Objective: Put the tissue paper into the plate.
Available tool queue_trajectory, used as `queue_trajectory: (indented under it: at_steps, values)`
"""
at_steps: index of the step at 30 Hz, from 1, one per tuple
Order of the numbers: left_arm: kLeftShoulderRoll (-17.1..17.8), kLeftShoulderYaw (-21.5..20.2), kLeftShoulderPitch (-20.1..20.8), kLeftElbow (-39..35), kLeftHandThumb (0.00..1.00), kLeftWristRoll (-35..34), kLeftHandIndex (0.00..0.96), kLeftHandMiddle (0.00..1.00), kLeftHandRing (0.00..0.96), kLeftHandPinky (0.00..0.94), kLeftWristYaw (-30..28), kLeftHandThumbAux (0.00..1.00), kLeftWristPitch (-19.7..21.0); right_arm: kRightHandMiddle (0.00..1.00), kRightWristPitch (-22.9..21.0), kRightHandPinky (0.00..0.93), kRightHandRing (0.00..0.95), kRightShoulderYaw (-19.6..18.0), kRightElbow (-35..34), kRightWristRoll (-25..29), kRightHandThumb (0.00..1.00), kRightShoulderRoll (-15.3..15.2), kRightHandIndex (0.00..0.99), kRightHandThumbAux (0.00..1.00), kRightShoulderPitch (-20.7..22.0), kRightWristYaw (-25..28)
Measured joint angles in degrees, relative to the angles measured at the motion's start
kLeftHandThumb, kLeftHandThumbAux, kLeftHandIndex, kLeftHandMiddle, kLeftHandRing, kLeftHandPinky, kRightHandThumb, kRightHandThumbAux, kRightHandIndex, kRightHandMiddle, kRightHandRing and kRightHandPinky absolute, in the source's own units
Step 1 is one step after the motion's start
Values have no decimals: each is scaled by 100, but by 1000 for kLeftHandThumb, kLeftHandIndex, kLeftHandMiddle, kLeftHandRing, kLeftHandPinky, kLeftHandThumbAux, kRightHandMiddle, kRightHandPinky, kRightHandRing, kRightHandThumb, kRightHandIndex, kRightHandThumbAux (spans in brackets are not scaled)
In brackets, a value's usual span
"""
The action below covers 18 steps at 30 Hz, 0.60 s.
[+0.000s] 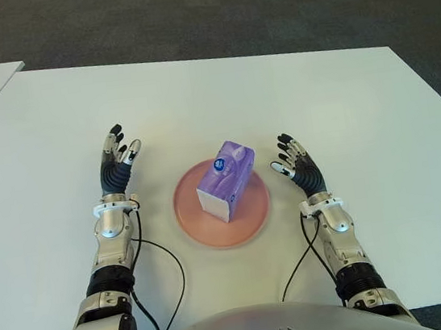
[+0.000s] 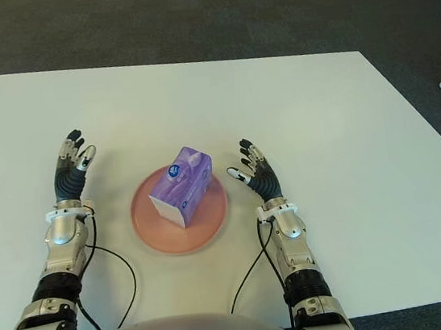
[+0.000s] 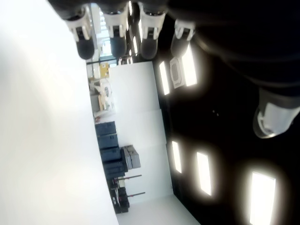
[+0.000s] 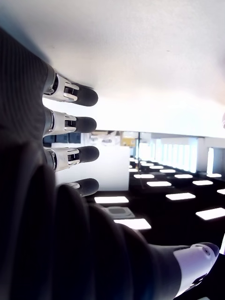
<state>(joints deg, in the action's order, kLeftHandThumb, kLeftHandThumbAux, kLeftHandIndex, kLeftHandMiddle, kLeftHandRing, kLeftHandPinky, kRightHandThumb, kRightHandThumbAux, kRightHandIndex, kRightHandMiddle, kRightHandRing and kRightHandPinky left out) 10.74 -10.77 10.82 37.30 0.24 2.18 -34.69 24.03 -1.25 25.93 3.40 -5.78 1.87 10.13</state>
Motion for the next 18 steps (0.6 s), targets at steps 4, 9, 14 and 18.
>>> queue_trajectory:
  at_steps: [4, 9, 14, 18]
  values:
    - [82, -8, 2, 23, 0, -18, 0, 0, 0, 0, -20, 431, 11, 0, -1, 0, 0, 0, 0, 0, 0, -5, 0, 632, -2, 10]
    - [150, 9, -2, 58, 0, -67, 0, 0, 0, 0, -286, 434, 76, 0, -2, 0, 0, 4, 0, 3, 0, -5, 0, 642, 0, 19]
    - [148, -10, -10, 340, 0, -261, 0, 0, 0, 0, -508, 438, 78, 0, -2, 0, 0, 2, 0, 22, 0, -6, 0, 651, 0, 54]
    - [119, -23, -4, 594, 0, -355, 0, 0, 0, 0, -531, 440, 127, 0, -3, 0, 0, -4, 0, 26, 0, -11, 0, 657, -4, 65]
